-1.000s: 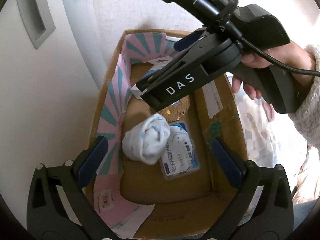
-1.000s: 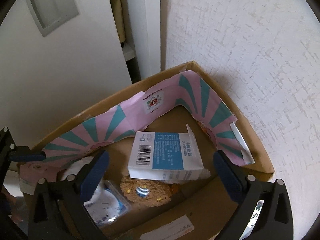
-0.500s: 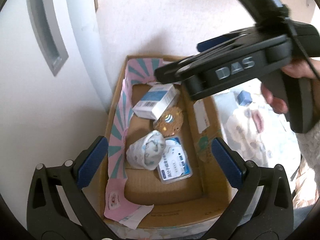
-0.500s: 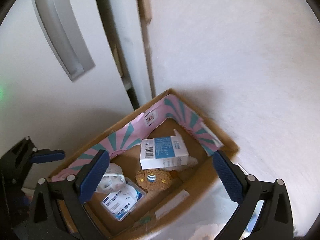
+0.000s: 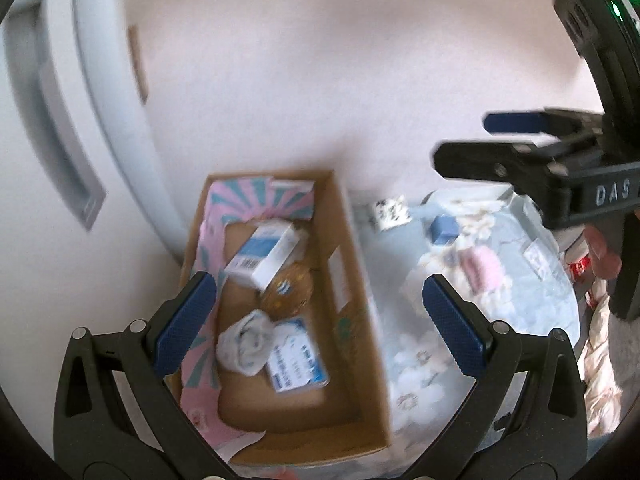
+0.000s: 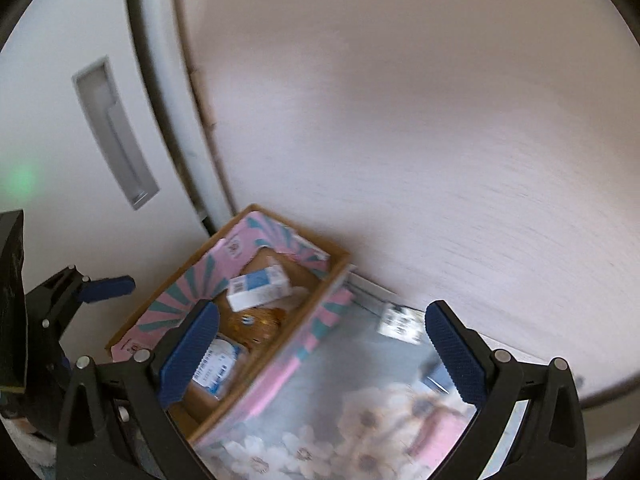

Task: Organize objects
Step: 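Move both tools back over the tray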

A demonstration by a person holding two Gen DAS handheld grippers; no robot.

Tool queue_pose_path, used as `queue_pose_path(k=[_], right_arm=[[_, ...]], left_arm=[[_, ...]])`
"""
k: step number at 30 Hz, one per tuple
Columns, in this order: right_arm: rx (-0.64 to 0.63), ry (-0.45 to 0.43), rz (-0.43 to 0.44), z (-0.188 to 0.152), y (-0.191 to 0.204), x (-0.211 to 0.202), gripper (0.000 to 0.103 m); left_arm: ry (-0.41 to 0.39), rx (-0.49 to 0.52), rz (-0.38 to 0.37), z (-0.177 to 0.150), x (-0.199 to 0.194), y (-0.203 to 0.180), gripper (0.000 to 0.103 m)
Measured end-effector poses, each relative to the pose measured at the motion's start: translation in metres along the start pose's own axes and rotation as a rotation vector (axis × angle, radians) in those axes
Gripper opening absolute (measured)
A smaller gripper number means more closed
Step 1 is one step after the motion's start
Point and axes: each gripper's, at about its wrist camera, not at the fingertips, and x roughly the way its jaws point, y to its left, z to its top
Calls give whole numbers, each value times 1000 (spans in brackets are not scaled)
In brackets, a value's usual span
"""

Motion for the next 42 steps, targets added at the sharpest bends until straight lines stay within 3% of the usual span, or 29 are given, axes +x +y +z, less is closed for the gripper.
queue_pose_path(k=[10,20,30,36,42], right_arm=[[123,-45,-152,-46,-80,-63,103],[221,-43,-199,-96,-153,-92,103],[269,18,-158,-146,-191,-65,103],[241,65,-121,-171,-185,-27,103],[246,95,-94,-192,-175,20,103]], left_arm=[[-50,45,-120,35,-4,-59,103],[13,54,-187,46,33,-122,103],[109,55,-183,53,98,-162,103],[172,73,-171,51,150,-175,103],[235,83,-163,43,202,-179,95]])
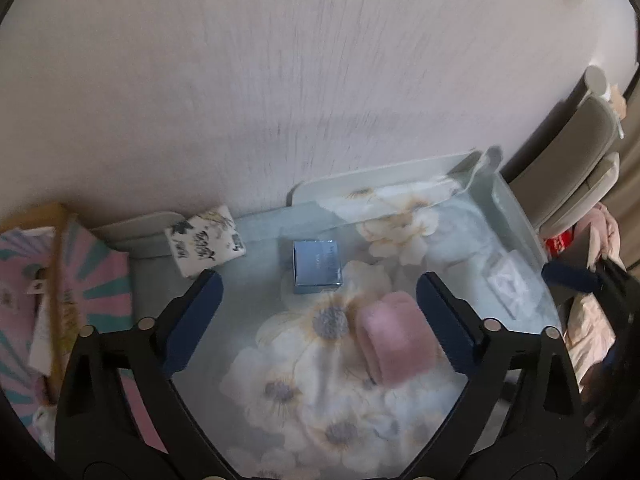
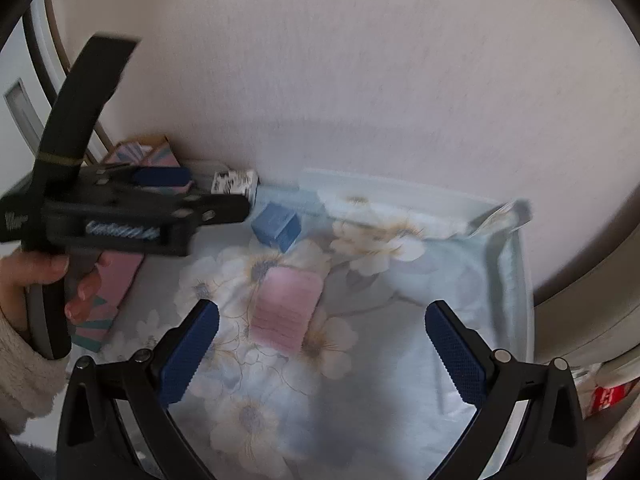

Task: Organize objects
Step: 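Move both tools back over the tray, then grasp blue cube box with left tool while right tool grasps pink towel roll, then carry blue cube with left tool while right tool carries pink towel to cardboard box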

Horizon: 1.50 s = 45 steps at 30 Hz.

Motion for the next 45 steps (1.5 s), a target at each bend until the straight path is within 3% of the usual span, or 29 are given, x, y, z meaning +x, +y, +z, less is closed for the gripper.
queue_pose_path(k=[7,14,17,21,24,28,45], right_arm=[[13,23,-10,-14,19,47,103],[23,41,-43,-22,29,79,101],[20,48,-41,-21,30,89,95],[14,61,-30,-19,29,98,80],[2,76,-28,-18,28,104,61],[-8,71,-22,-19,23,103,49],[-25,39,53,-19,-4,73,46]], left_arm=[[59,10,-1,0,52,6,75],[75,-2,-2,1,76,6,57],[76,-7,-1,-1,82,5,47],[81,1,16,-4,88,2,39],[68,17,33,-4,88,-2,36],[63,15,36,-4,88,-3,36],[5,-54,64,2,54,-4,36]])
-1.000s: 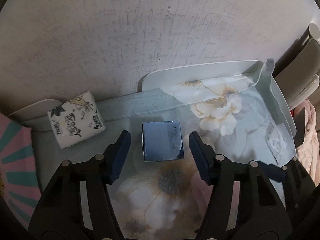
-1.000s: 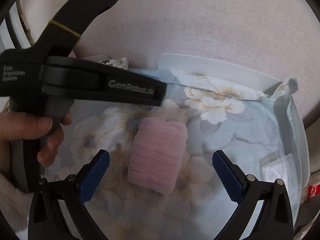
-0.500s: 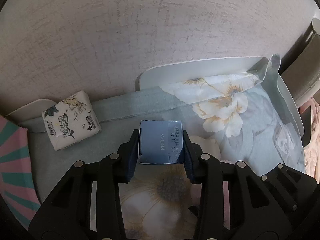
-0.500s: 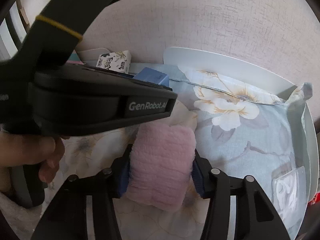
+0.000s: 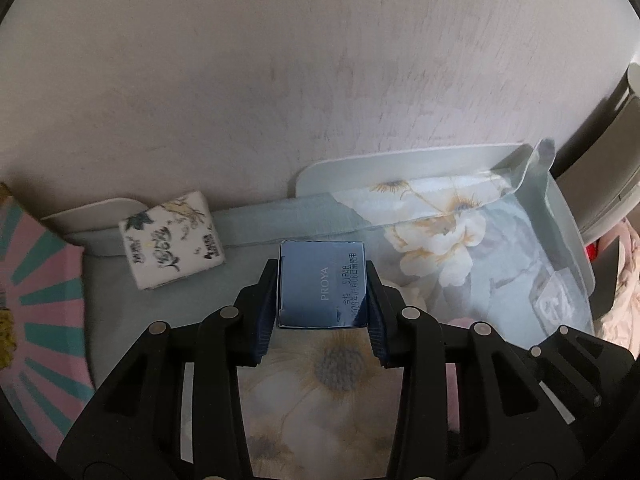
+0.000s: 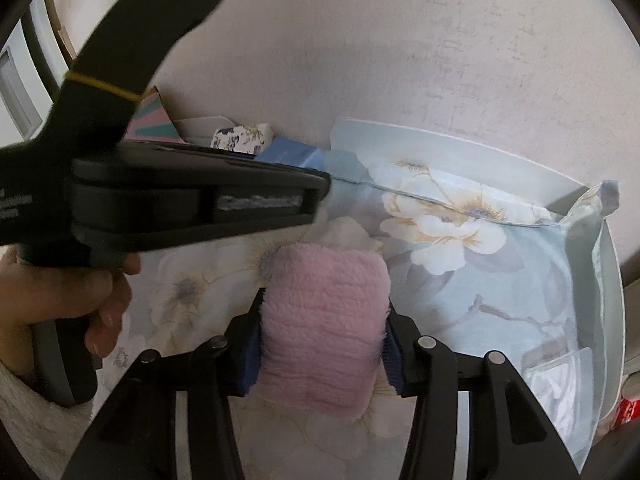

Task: Organize objects
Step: 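Carry blue cube with left tool while right tool carries pink towel to cardboard box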

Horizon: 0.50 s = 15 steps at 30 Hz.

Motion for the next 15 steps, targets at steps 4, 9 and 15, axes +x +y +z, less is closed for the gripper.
queue_pose_path(k=[4,9,15], right_arm=[[-1,-15,-7,3,-7,-14,46],[-10,-38,-23,10,-16,-35,46],[-33,-73,-31,21,-29,-74,46]], left_arm=[[-28,-14,4,-1,-24,2,36],[-54,-25,6,4,-55,10,36],[-84,-34,20,-4,-103,20,36]])
